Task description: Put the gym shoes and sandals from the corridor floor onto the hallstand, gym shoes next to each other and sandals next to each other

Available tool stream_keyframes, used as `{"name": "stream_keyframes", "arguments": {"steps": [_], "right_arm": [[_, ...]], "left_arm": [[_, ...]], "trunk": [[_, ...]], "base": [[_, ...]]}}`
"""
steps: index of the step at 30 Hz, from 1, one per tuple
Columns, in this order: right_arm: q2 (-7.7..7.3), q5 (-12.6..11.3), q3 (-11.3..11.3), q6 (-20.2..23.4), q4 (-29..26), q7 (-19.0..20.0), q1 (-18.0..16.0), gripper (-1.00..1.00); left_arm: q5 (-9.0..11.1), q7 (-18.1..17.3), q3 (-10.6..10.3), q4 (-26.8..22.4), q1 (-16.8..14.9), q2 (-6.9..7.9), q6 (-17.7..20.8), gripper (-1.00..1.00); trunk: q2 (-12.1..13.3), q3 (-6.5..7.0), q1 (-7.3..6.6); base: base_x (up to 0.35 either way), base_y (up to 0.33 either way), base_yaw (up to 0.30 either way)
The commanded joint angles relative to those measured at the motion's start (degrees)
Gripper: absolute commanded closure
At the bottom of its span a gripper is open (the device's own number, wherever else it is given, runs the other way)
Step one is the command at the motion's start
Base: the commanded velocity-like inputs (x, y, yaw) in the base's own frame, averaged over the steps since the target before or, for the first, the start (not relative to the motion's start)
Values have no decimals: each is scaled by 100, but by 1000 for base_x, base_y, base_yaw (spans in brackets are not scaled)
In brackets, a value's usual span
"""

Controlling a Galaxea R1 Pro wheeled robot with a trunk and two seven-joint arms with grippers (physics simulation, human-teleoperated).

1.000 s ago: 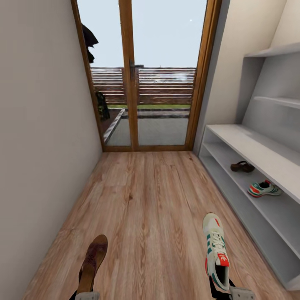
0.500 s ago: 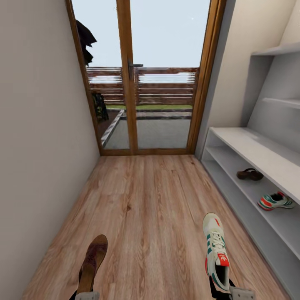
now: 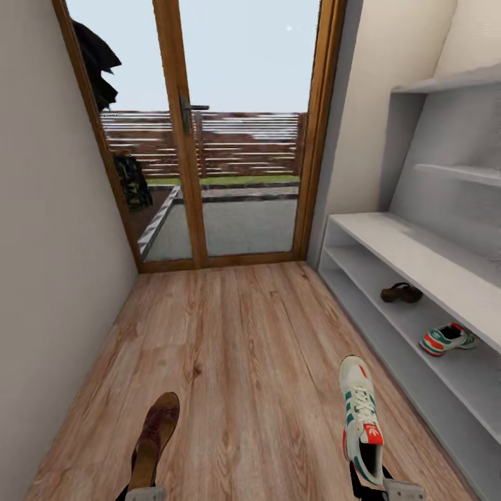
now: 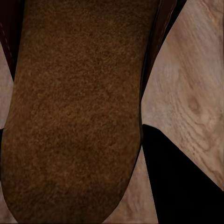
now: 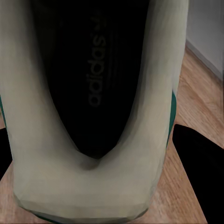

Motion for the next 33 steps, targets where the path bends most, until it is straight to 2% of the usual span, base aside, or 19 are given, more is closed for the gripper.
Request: {"name": "stream_keyframes", "arguments": {"steps": [1,33], "right_arm": [[-1,38,-54,-14,5,21,-5,100],[-1,38,-54,-14,6,21,-5,100]], "left_arm": [[-74,18,36,2,-3,-2,-17,100],[-74,18,36,2,-3,-2,-17,100]], "trunk": [[-2,-5,2],[-2,-5,2]], "base": [[312,156,-264],[290,206,-264]]}}
